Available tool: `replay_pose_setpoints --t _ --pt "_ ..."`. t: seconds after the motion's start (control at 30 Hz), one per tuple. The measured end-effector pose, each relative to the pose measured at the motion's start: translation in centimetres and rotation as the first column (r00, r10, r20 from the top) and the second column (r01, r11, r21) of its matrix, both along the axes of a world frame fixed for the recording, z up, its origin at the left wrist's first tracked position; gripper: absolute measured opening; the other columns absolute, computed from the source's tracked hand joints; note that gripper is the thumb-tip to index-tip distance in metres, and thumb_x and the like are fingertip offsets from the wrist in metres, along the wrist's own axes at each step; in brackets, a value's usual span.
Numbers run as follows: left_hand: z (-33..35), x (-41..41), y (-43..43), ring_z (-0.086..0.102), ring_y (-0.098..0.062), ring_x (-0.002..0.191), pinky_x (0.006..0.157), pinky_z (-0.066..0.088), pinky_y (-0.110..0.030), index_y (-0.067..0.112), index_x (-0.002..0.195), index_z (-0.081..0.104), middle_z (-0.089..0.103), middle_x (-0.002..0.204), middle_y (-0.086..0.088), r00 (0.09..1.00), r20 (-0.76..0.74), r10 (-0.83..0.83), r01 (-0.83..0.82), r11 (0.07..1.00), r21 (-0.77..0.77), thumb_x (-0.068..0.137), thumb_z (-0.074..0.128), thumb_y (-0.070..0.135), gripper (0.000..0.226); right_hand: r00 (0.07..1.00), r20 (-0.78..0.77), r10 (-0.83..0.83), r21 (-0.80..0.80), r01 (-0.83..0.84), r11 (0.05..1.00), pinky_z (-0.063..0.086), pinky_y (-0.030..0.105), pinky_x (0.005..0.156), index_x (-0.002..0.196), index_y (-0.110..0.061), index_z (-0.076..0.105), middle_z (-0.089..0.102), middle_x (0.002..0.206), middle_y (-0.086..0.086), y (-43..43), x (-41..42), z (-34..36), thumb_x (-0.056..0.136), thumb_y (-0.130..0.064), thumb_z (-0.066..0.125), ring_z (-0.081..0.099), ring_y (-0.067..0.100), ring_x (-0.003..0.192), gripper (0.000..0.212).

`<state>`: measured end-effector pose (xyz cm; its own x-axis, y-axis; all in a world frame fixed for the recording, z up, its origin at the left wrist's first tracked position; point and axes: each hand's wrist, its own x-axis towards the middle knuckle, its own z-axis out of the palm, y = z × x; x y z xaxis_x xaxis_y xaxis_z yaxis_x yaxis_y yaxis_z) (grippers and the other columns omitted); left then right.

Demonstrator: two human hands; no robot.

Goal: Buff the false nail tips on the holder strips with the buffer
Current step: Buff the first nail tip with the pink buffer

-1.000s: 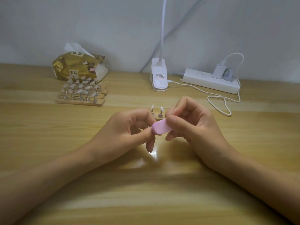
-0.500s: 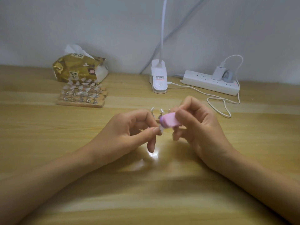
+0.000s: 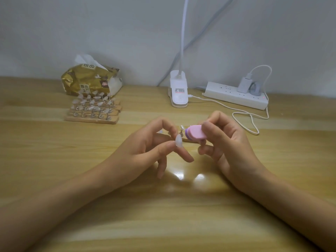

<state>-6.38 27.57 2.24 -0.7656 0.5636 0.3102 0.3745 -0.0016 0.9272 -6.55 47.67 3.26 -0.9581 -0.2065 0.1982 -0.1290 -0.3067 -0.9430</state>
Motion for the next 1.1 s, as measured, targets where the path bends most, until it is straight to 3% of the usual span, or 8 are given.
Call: replay_pose_setpoints --t 0.17,0.3,0.53,0.67,0.83,0.97,1.0,1.1 --pt "0.20 0.01 0.16 0.058 -0.015 0.057 0.055 0.041 -0.004 0.009 0.096 0.052 0.074 0.101 -0.007 0.999 -0.032 0.036 -0.035 0.999 0.037 0.095 0.053 0.024 0.016 0.997 0.062 -0.037 -0.031 0.039 0.999 0.050 0.019 0.050 0.067 -0.023 0.059 0.057 0.094 0.022 0.22 -0.24 0.01 0.078 -0.020 0.066 0.054 0.017 0.069 0.014" --pt "0.03 -0.19 -0.10 0.059 -0.008 0.062 0.056 0.040 -0.006 0.018 0.091 0.062 0.070 0.089 0.005 0.984 -0.087 0.158 -0.159 0.987 -0.006 0.090 0.061 0.035 0.017 0.998 0.063 -0.023 -0.029 0.024 0.999 0.049 0.018 0.050 0.064 -0.026 0.061 0.056 0.090 0.019 0.06 -0.17 0.04 0.078 -0.021 0.066 0.054 0.014 0.067 0.016" --pt "-0.33 -0.33 -0.21 0.060 -0.011 0.059 0.044 0.040 -0.016 0.031 0.093 0.065 0.067 0.088 0.004 0.993 -0.040 0.112 -0.111 0.993 0.034 0.091 0.054 0.034 0.012 0.999 0.046 0.007 -0.021 -0.006 1.000 0.048 0.017 0.049 0.064 -0.027 0.063 0.057 0.086 0.015 0.02 -0.16 0.04 0.079 -0.021 0.065 0.054 0.010 0.063 0.017" --pt "-0.55 -0.46 -0.15 0.056 -0.009 0.060 0.045 0.040 -0.016 0.026 0.095 0.063 0.065 0.086 0.008 0.996 -0.030 0.085 -0.086 0.996 -0.013 0.091 0.054 0.034 0.013 0.998 -0.003 0.055 -0.018 -0.055 0.998 0.047 0.016 0.048 0.069 -0.024 0.062 0.064 0.072 -0.002 0.09 -0.20 -0.13 0.080 -0.019 0.066 0.053 0.006 0.055 0.013" --pt "-0.47 -0.36 -0.19 0.048 -0.005 0.053 0.050 0.039 -0.014 0.024 0.088 0.068 0.068 0.077 0.006 0.994 -0.049 0.094 -0.097 0.993 -0.070 0.086 0.062 0.037 0.015 0.987 -0.104 0.122 0.104 -0.112 0.988 0.051 0.021 0.053 0.076 -0.021 0.065 0.066 0.078 0.004 0.02 -0.05 -0.27 0.077 -0.013 0.079 0.060 0.016 0.063 0.016" --pt "-0.30 -0.16 -0.24 0.050 0.001 0.049 0.049 0.037 -0.008 0.016 0.083 0.071 0.068 0.068 0.006 0.988 -0.054 0.143 -0.145 0.988 -0.051 0.088 0.067 0.019 0.008 0.993 -0.110 0.052 0.131 -0.037 0.991 0.052 0.020 0.055 0.074 -0.021 0.065 0.068 0.077 0.003 0.09 -0.04 -0.17 0.077 -0.016 0.080 0.060 0.013 0.061 0.016" --pt "-0.29 -0.10 -0.29 0.052 -0.003 0.048 0.047 0.038 -0.013 0.016 0.082 0.072 0.069 0.067 0.005 0.987 -0.059 0.152 -0.154 0.987 -0.048 0.087 0.068 0.019 0.007 0.992 -0.115 0.056 0.136 -0.040 0.990 0.052 0.020 0.055 0.074 -0.021 0.065 0.068 0.077 0.003 0.03 0.09 -0.21 0.077 -0.016 0.080 0.061 0.013 0.061 0.017" --pt "-0.16 0.13 -0.23 0.056 -0.043 0.058 0.052 0.045 -0.049 0.019 0.086 0.072 0.072 0.070 0.000 0.978 -0.121 0.169 -0.180 0.980 -0.088 0.082 0.067 0.035 0.016 0.983 -0.155 0.096 0.168 -0.069 0.983 0.052 0.020 0.054 0.075 -0.017 0.063 0.068 0.076 -0.001 -0.20 0.42 -0.26 0.078 -0.010 0.079 0.062 0.012 0.060 0.018"
